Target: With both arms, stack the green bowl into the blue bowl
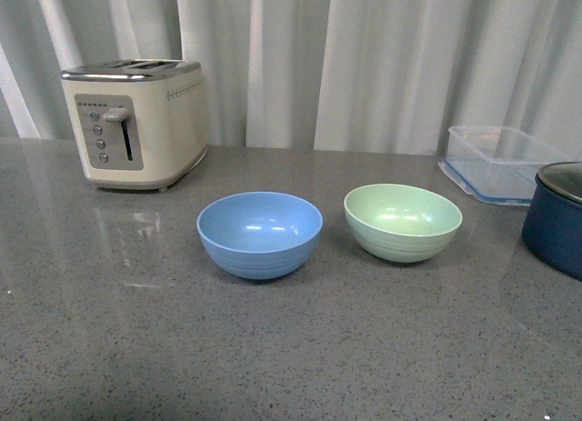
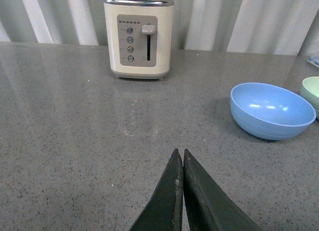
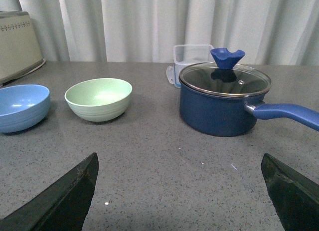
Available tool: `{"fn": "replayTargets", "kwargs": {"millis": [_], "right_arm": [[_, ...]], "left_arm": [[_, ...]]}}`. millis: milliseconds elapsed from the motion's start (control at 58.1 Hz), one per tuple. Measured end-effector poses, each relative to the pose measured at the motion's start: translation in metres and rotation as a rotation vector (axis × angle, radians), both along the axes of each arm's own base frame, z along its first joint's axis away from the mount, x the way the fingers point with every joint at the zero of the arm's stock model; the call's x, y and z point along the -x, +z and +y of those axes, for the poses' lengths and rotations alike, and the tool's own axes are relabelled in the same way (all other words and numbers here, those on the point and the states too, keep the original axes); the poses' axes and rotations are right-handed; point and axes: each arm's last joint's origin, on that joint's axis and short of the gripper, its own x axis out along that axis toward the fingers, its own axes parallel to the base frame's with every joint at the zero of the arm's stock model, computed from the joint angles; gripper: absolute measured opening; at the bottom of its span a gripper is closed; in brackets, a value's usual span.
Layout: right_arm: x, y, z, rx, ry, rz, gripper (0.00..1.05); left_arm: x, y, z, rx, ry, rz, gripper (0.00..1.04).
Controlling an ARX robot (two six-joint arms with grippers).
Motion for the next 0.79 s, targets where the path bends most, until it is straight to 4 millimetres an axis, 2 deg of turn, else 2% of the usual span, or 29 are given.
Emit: {"fn": "replayTargets", "kwargs": {"millis": [361,791], "right_arm": [[0.000,0.000,0.000,0.000,0.000,0.000,0.95],[0.000,0.000,0.000,0.000,0.000,0.000,0.95]], "left_arm": [[0.019,-0.012,0.000,0.000,0.000,-0.013,0.04],[0.033,-0.008,0.000,0.000,0.000,-0.030,0.04]]}}
